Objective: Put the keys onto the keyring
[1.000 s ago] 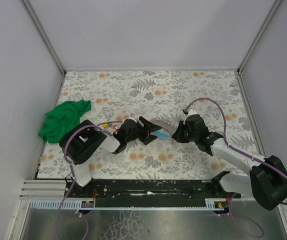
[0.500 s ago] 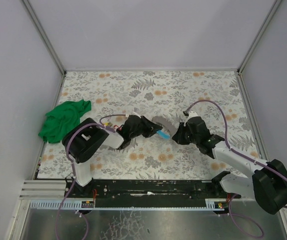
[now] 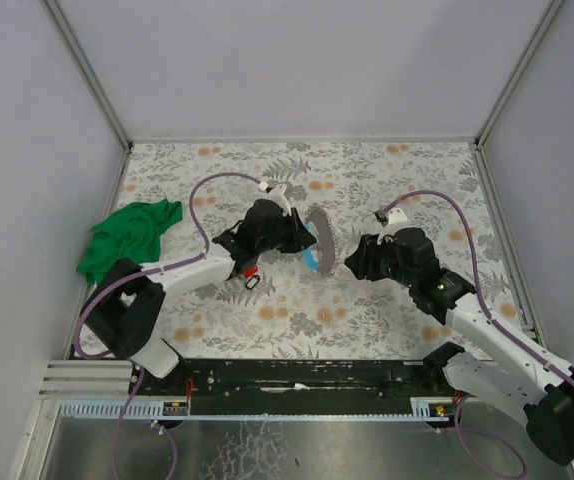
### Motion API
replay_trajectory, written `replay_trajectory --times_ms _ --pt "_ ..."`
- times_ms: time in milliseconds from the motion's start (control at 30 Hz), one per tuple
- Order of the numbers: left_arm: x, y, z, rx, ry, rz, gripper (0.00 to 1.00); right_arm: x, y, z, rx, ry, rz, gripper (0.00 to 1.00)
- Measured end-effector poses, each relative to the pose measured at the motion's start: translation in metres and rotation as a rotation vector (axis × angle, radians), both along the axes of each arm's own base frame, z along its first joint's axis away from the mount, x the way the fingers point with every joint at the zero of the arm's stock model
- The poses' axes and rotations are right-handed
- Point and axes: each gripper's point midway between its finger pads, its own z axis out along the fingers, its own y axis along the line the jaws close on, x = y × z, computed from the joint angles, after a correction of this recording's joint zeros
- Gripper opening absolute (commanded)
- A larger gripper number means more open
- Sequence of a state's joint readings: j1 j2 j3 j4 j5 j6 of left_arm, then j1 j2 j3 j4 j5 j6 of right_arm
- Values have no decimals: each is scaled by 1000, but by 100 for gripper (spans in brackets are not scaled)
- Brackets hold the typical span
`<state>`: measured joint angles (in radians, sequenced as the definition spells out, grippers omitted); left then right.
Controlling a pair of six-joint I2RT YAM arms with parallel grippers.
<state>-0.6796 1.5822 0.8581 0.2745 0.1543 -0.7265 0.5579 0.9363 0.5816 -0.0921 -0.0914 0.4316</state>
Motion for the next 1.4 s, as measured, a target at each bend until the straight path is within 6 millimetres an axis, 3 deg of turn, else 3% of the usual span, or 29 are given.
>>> replay_trajectory --times_ms 200,333,467,733,1000,1400 --pt "3 15 37 252 -141 -139 0 4 0 38 11 -126 33 51" --pt "-2 31 60 358 -215 -172 0 4 3 43 -2 -156 74 51" --pt "-10 42 77 357 -241 -149 0 2 15 47 45 -200 140 51" --pt "-30 60 65 245 -207 -41 0 -10 43 28 147 -196 288 48" --pt "-26 57 80 106 -214 48 0 -19 71 36 233 -220 414 44" --pt "-24 53 87 8 -197 95 0 -26 93 22 258 -179 494 39"
